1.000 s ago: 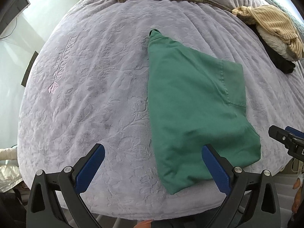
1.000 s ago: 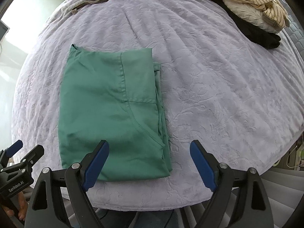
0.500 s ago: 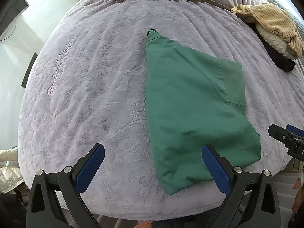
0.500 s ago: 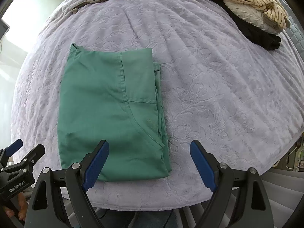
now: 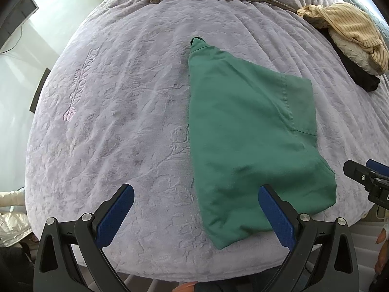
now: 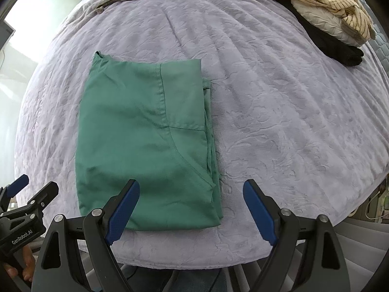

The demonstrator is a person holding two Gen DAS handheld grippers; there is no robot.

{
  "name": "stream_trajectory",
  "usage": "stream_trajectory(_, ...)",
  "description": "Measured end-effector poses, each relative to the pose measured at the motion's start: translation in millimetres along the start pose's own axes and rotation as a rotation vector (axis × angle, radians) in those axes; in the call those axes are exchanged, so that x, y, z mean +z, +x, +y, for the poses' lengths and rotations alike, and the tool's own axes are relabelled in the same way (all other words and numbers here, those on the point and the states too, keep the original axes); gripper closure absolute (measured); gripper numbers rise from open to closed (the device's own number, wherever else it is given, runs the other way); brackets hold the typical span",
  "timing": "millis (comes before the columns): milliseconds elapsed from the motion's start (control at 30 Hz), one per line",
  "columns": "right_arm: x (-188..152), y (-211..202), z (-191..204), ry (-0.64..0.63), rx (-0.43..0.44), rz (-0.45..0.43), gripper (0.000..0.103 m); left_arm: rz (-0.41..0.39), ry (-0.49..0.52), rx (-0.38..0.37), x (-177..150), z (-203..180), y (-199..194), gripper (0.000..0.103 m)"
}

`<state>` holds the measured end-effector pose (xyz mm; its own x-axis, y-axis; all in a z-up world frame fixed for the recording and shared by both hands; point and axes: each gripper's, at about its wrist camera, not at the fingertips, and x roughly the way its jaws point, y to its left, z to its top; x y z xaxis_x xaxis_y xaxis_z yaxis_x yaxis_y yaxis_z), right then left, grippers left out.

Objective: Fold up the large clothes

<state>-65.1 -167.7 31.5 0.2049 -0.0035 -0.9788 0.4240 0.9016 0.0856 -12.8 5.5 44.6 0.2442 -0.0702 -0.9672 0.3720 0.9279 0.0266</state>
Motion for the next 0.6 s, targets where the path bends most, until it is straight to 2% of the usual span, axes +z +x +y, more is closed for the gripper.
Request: stream_trajectory(600,3.0,-0.1,3.4,-0.017,0.000,-0.001,0.014,-0.004,0.009,0.003,1.2,-2.7,-0.4,0.001)
